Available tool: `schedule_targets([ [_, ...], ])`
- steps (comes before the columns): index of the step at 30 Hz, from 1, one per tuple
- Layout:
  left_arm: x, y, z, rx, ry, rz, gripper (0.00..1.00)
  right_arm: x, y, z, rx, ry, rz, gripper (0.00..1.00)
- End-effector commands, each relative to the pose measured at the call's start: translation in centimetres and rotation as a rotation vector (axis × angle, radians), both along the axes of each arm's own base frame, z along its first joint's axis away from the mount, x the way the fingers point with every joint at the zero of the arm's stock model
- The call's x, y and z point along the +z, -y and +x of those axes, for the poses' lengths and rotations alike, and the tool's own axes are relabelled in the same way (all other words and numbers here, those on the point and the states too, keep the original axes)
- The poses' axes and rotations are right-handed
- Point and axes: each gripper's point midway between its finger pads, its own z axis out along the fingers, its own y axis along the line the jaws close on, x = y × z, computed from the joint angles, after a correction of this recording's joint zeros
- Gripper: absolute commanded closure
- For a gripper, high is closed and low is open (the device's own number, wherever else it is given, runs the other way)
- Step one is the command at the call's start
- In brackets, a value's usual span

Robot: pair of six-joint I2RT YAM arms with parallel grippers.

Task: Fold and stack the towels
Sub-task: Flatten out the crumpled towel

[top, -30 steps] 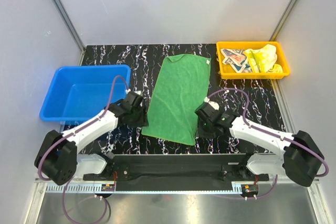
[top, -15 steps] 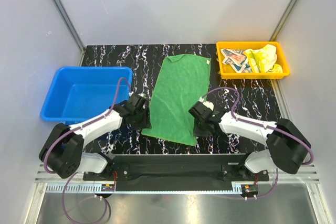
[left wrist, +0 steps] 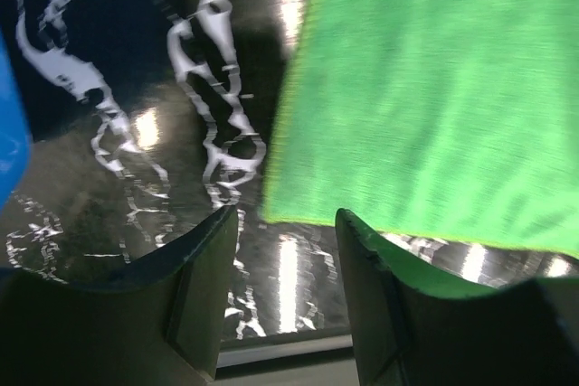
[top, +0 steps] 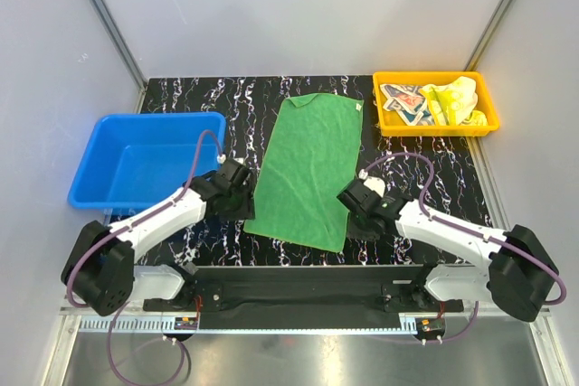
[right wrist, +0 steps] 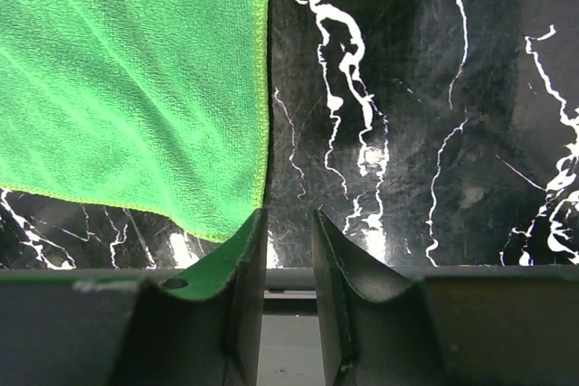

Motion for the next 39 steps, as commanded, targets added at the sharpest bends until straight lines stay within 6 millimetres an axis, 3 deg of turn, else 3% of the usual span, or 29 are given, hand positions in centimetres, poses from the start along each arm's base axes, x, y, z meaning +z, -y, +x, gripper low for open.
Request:
schedule_targets([
  [1,5.0,3.1,2.2,-0.076,0.146,-0.134,0.47,2.3,-1.7,1.7,0.012,0.074,0.057,0.68],
  [5,5.6,4.8,2.1,-0.136,0.144,-0.172,0.47,1.9,-4.3,2.7,0.062,0.082,0.125,0.76],
  [11,3.7,4.6,2.0,-0.130,0.113,-0.137,0.52,0.1,-5.6,2.5,0.090,0.054,0.167,0.80],
  [16,1.7,5.0,1.7,-0.147,0.094,-0.119,0.71,-2.0,-4.9,1.7,0.093,0.013,0.133,0.84],
  [19,-1.0,3.7,1.1,-0.133,0.034,-0.027,0.82,-3.1,-3.8,0.8,0.084,-0.015,0.101,0.85],
  [20,-1.5,3.4,0.9,-0.125,0.014,-0.007,0.91,-3.2,-3.7,0.7,0.084,-0.018,0.104,0.85],
  [23,-3.2,2.1,-0.2,-0.091,-0.034,0.054,1.00,-3.5,-2.9,-0.2,0.076,-0.029,0.101,0.85],
  [30,-3.3,-0.1,-1.9,-0.028,-0.038,0.156,1.00,-3.2,-2.9,-2.0,0.098,-0.040,0.170,0.82],
  [39,-2.9,0.8,-4.8,-0.040,-0.053,0.129,1.00,-4.3,-2.6,-4.3,0.095,-0.084,0.136,0.80],
])
